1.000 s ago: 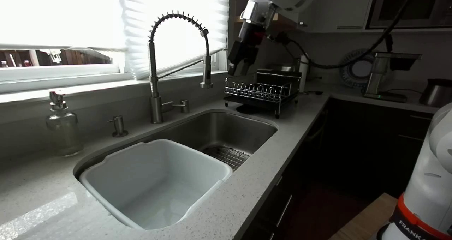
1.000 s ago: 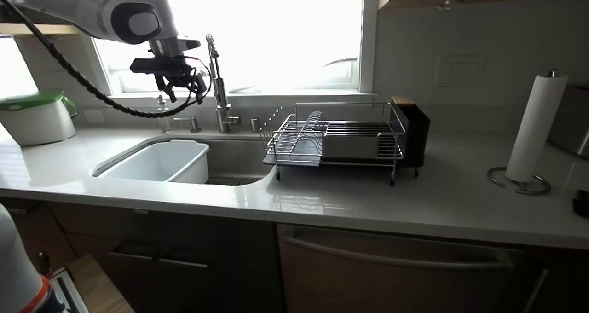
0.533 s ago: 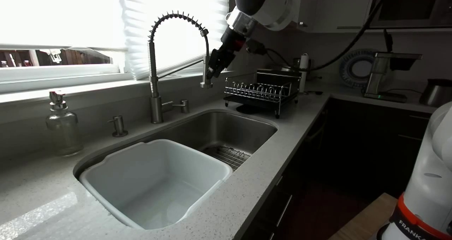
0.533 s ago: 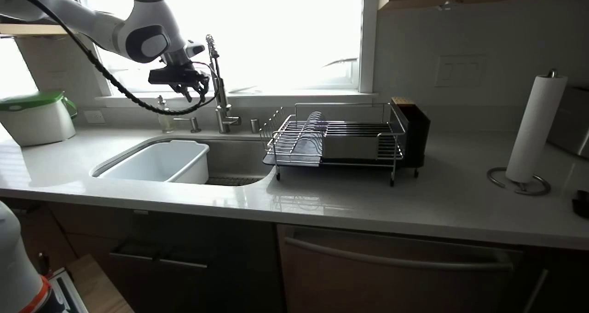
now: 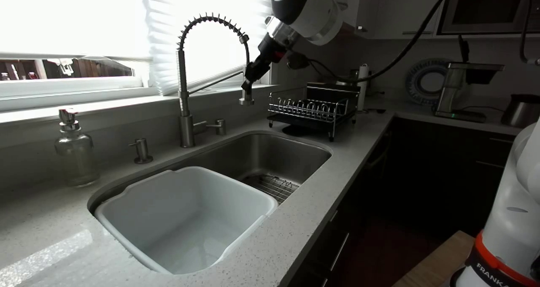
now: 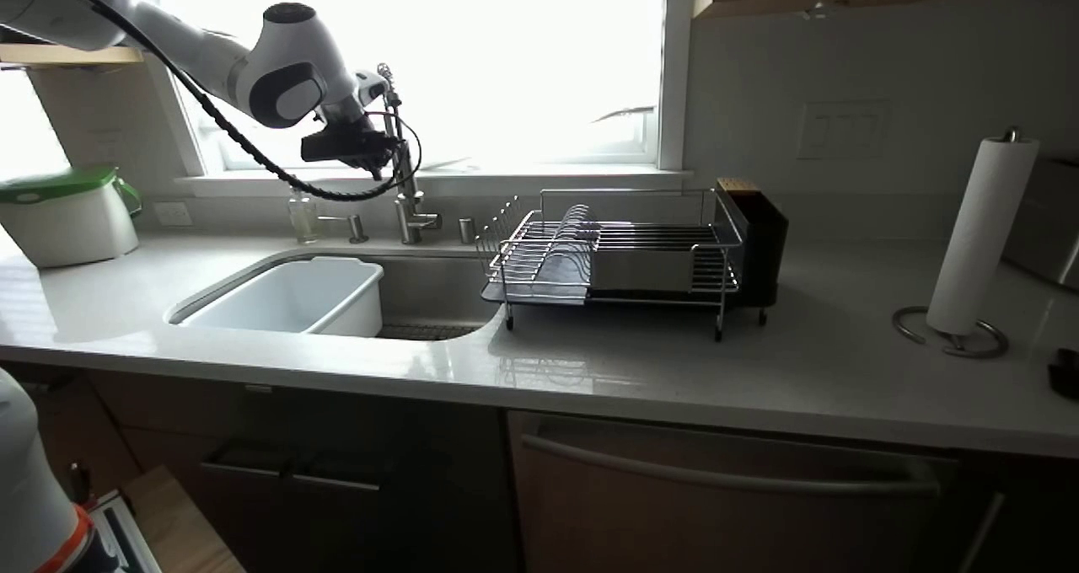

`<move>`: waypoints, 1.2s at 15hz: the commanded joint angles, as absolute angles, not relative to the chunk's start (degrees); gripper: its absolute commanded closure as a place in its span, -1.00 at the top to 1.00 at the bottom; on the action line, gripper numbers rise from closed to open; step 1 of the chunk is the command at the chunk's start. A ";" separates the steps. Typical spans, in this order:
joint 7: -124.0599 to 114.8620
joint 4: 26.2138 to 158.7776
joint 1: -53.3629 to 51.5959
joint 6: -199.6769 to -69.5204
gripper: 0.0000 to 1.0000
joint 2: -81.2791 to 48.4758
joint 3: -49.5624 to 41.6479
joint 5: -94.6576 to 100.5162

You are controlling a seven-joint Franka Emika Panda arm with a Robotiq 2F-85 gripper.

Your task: Move the tap nozzle to the right

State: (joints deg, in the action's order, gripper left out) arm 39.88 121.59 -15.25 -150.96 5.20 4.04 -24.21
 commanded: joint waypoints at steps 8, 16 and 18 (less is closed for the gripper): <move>46.76 121.02 -15.36 -163.78 -1.00 0.99 3.83 -27.80; 52.26 120.93 -14.57 -170.18 -1.00 -1.31 3.23 -28.46; 54.44 120.46 -14.60 -171.94 -1.00 -1.87 3.28 -30.13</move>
